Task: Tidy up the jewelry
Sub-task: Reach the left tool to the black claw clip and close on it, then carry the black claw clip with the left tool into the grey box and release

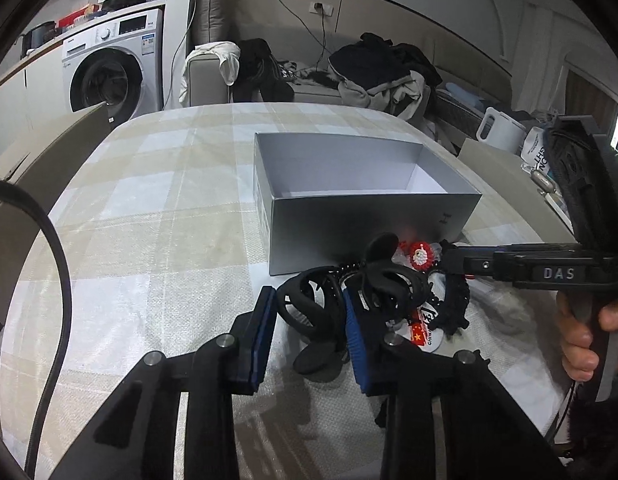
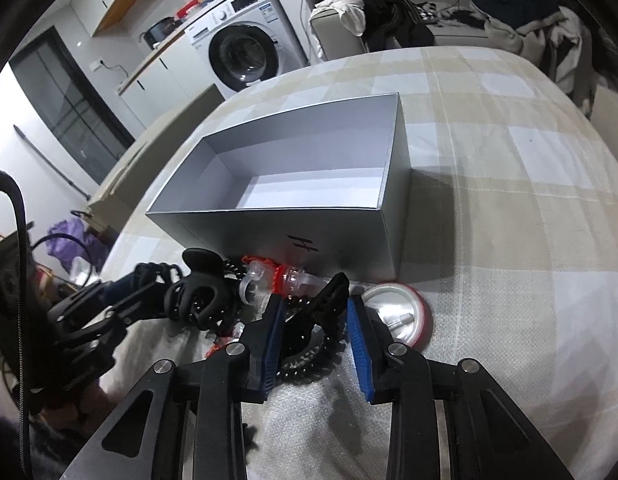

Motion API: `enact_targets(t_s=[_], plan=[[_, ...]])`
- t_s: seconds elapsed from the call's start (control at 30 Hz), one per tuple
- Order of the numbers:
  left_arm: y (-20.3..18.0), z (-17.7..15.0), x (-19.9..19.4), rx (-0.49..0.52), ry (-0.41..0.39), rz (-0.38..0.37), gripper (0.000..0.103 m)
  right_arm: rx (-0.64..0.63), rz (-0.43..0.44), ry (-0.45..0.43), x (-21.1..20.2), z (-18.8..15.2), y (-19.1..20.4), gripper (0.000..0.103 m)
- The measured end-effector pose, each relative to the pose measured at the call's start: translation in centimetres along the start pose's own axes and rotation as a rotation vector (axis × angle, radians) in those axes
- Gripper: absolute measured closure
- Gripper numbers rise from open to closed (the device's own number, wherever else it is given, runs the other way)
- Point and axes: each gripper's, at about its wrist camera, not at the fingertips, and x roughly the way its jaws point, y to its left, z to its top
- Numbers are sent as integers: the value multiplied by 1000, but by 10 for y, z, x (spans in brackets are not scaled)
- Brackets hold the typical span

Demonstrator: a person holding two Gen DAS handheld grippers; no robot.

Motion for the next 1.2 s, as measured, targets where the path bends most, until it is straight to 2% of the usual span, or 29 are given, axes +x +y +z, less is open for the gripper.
enact_targets(t_s=[0.13, 0.23, 0.3, 0.53, 0.7, 0.83, 0.93, 1.2], plan=[[0, -1, -7, 9, -28, 14, 75, -8, -42, -6, 1, 0, 5, 72], [0, 0, -8, 14, -36, 22, 75, -17, -50, -18, 1, -2, 9, 78], [0, 1, -10, 14, -45, 23, 75, 3, -9, -22, -2, -3, 5, 86], [-1, 9, -14, 21, -75, 27, 75, 46, 103, -66, -18, -11, -2, 87], [-4, 22, -18, 31, -107, 29, 75, 49, 159, -164, -42, -8, -2, 87], [-4, 31, -19, 32, -132, 31, 75, 32, 181, -242, -62, 3, 1, 87], [-5, 36, -15, 26, -144, 27, 75, 16, 166, -281, -68, 16, 3, 87], [-5, 61, 5, 25, -173, 2, 75, 74, 123, -345, -55, 58, -4, 87]])
